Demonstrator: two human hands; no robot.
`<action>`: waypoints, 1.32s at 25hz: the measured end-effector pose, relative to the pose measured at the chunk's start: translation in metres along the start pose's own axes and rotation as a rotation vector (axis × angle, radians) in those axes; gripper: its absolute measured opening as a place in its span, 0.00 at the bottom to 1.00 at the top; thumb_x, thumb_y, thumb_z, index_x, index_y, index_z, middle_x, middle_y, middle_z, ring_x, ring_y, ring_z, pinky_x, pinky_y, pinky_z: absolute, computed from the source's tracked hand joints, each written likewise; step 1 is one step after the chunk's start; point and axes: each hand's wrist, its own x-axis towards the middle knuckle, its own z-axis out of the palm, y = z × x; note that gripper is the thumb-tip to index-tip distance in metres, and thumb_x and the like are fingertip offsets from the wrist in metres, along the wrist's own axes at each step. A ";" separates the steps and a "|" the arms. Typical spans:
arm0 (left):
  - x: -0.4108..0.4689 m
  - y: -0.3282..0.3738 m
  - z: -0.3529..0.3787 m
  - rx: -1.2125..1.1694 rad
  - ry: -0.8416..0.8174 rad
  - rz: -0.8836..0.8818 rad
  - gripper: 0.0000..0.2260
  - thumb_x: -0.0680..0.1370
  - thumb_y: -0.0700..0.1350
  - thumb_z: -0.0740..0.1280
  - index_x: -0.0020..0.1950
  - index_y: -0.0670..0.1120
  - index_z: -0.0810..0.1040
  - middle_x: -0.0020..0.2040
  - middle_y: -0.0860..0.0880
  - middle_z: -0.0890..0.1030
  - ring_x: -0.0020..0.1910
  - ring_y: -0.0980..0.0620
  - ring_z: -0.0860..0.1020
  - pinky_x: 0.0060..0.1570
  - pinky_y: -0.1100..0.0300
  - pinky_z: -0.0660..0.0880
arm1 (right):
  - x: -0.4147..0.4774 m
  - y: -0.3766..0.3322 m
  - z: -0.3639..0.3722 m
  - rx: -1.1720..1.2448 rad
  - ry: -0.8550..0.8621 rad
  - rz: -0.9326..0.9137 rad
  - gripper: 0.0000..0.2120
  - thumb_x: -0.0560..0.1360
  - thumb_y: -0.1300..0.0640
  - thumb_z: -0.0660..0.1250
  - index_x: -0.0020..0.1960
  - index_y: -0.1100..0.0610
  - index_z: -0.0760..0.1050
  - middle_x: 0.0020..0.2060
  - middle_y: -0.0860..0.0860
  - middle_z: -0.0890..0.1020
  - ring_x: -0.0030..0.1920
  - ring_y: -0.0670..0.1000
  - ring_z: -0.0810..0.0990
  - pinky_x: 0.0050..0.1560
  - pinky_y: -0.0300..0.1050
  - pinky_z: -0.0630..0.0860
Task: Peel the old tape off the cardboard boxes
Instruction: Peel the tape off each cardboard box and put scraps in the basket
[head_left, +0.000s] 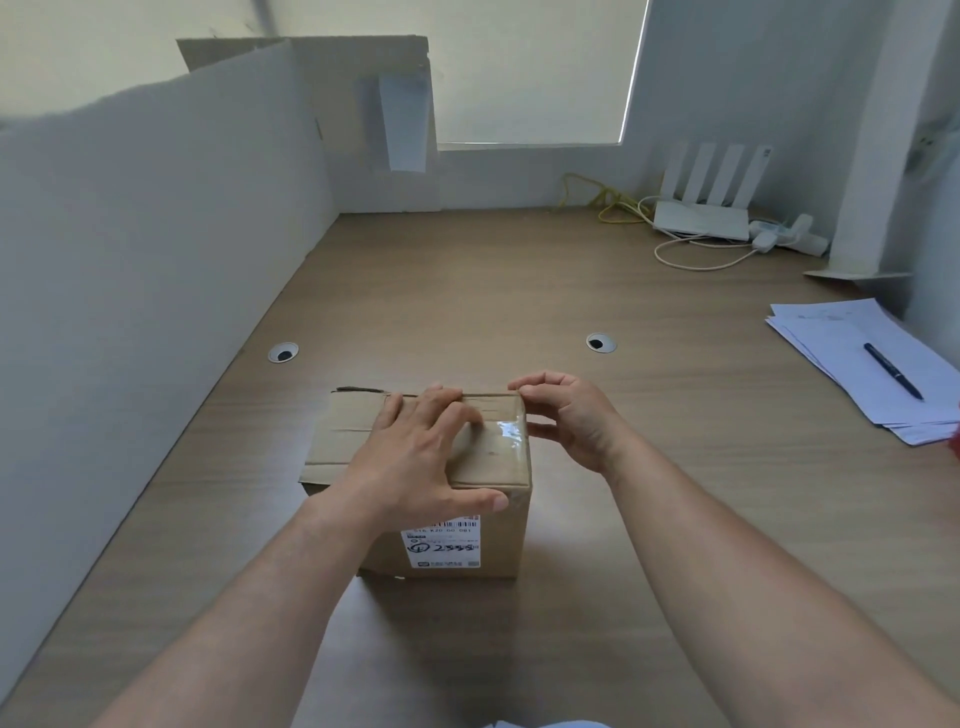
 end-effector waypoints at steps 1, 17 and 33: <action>0.001 -0.001 0.000 0.010 -0.001 -0.002 0.40 0.63 0.78 0.56 0.70 0.59 0.59 0.75 0.54 0.55 0.76 0.54 0.50 0.73 0.52 0.36 | 0.000 0.000 0.000 -0.008 0.020 -0.031 0.07 0.75 0.65 0.64 0.42 0.57 0.80 0.39 0.51 0.83 0.44 0.49 0.80 0.50 0.49 0.75; 0.014 0.005 0.007 0.065 0.037 -0.202 0.41 0.65 0.78 0.51 0.74 0.61 0.58 0.78 0.48 0.53 0.76 0.51 0.49 0.73 0.47 0.41 | -0.048 0.000 0.003 -0.491 0.353 -0.545 0.08 0.75 0.66 0.65 0.42 0.56 0.79 0.38 0.49 0.82 0.35 0.45 0.82 0.42 0.40 0.78; 0.040 -0.009 -0.009 0.086 -0.079 -0.229 0.40 0.68 0.72 0.63 0.76 0.63 0.53 0.79 0.48 0.53 0.76 0.47 0.52 0.72 0.47 0.47 | -0.070 0.025 0.022 -1.203 0.571 -0.843 0.11 0.65 0.60 0.76 0.41 0.63 0.76 0.35 0.57 0.80 0.27 0.58 0.77 0.25 0.46 0.74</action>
